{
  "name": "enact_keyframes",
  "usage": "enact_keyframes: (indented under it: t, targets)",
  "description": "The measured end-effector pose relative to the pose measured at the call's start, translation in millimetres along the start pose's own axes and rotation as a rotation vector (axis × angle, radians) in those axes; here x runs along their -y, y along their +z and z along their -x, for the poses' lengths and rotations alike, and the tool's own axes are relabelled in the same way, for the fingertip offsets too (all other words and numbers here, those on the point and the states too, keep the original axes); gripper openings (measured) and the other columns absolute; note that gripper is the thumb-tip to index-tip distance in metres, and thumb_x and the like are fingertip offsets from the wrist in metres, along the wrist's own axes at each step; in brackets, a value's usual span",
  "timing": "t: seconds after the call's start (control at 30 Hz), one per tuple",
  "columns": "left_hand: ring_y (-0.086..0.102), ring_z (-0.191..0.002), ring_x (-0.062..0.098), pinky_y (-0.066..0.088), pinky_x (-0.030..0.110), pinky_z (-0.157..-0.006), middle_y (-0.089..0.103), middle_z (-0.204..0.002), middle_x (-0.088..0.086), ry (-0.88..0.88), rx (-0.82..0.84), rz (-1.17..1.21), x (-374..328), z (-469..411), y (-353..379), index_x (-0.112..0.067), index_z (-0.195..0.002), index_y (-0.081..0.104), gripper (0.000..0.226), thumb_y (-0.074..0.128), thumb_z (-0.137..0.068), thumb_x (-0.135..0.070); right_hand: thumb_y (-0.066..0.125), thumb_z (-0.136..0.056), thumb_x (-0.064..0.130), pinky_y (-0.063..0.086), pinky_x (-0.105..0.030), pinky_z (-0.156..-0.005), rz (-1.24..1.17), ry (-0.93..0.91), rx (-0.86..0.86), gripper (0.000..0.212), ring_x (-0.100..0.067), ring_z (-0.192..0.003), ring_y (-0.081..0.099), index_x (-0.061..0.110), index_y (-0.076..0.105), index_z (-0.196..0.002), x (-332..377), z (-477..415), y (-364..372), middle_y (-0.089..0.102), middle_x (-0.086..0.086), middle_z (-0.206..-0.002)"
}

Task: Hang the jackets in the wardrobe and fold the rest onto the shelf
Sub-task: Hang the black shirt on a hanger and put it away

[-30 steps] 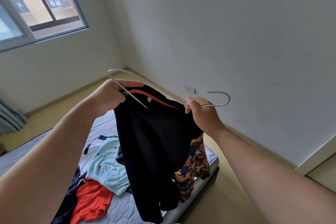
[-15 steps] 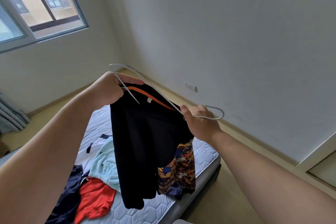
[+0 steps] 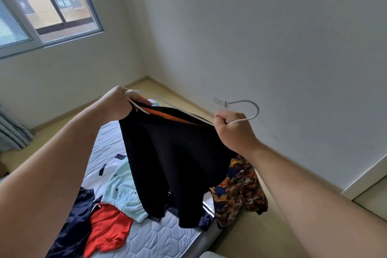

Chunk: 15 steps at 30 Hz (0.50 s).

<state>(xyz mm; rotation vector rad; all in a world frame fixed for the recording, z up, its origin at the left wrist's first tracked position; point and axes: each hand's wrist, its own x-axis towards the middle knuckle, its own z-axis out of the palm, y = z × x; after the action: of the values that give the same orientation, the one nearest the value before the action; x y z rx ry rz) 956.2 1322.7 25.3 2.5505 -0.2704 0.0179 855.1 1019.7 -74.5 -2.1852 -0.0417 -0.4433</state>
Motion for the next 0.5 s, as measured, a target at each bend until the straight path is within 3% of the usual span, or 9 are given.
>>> enact_keyframes:
  t: [0.13,0.27,0.4,0.5]
  targets:
    - [0.072,-0.084,0.016,0.061,0.03,-0.078,0.077,-0.081,-0.01,-0.028,-0.022,-0.002,13.4,-4.5,13.3,-0.033,-0.081,0.081,0.061,0.044,-0.073,0.015,0.043,-0.085,0.026,0.037,-0.029,-0.054,0.197,0.127,0.122,0.025,-0.021,-0.06,0.05,0.015,0.043,-0.063,-9.7,6.7,6.0,0.049,-0.001,-0.06]
    - [0.067,-0.076,0.014,0.051,0.023,-0.063,0.071,-0.075,-0.012,-0.034,-0.103,-0.091,17.0,-6.7,29.4,-0.035,-0.071,0.076,0.051,0.046,-0.068,0.007,0.044,-0.091,0.027,0.045,-0.03,-0.062,0.382,0.196,0.176,0.026,-0.024,-0.069,0.056,0.017,0.047,-0.067,-10.2,11.4,13.4,0.054,0.002,-0.068]
    - [0.06,-0.078,0.025,0.05,0.03,-0.067,0.066,-0.079,-0.003,-0.043,-0.249,-0.178,4.2,-10.7,41.8,-0.033,-0.072,0.071,0.039,0.05,-0.069,0.0,0.043,-0.089,0.029,0.043,-0.029,-0.057,0.415,0.113,0.131,0.026,-0.027,-0.063,0.054,0.018,0.043,-0.065,-2.5,10.5,11.9,0.052,-0.002,-0.064]
    - [0.057,-0.082,0.028,0.05,0.033,-0.075,0.066,-0.085,0.003,-0.03,-0.336,-0.165,-6.6,-15.7,43.6,-0.03,-0.081,0.074,0.037,0.05,-0.075,-0.003,0.038,-0.084,0.028,0.038,-0.026,-0.048,0.47,0.009,0.085,0.025,-0.022,-0.049,0.043,0.014,0.041,-0.063,5.1,9.4,8.0,0.045,-0.001,-0.052]
